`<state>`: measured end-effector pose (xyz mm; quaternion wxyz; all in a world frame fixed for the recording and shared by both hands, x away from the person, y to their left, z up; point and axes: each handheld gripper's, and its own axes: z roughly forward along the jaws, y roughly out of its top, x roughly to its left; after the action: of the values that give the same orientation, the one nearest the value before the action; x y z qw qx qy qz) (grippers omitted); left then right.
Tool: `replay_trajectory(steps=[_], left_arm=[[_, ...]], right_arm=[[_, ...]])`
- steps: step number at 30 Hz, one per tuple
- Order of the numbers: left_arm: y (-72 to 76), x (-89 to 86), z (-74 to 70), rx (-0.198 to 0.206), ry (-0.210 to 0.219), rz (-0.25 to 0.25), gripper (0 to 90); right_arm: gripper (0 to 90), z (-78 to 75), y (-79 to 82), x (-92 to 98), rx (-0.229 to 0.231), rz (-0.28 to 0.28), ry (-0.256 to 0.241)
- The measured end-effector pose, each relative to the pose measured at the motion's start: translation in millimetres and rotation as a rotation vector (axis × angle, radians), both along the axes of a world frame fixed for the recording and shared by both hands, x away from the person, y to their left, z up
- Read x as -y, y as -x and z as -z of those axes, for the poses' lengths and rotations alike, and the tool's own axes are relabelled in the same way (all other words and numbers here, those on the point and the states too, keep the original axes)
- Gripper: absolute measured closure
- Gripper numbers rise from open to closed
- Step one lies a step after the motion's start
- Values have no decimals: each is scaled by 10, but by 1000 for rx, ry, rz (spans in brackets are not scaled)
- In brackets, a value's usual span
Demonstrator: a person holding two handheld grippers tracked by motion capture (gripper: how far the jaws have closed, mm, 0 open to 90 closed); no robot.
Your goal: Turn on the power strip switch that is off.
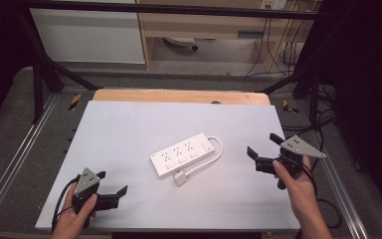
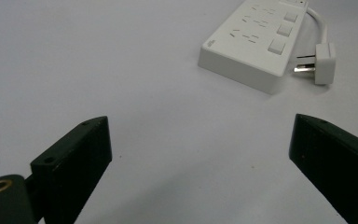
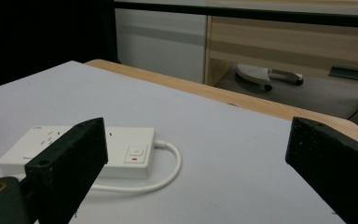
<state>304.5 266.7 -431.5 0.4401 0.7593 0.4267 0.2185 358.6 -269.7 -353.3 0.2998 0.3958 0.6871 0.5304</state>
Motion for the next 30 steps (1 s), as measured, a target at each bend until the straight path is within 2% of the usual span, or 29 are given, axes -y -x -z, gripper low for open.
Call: replay_trajectory(steps=[8, 11, 14, 17, 22, 28, 30], left_arm=[[2, -7, -3, 4, 5, -5, 59], [2, -5, -2, 4, 3, -3, 59], [4, -5, -2, 4, 2, -3, 59], [4, -8, -1, 4, 2, -5, 59], [4, -7, -1, 6, -2, -2, 59], [4, -3, -1, 8, -2, 0, 59], [4, -2, -2, 12, -6, 2, 59]], right_arm=[[67, 79, 208, 293, 15, 46, -17], [67, 216, 234, 370, -11, 60, -24], [67, 419, 225, 403, -54, 69, -17], [68, 603, 206, 397, -89, 66, -11], [67, 797, 162, 345, -140, 45, -7], [64, 927, 96, 209, -187, 4, 2], [61, 953, 65, 147, -191, -15, 21]])
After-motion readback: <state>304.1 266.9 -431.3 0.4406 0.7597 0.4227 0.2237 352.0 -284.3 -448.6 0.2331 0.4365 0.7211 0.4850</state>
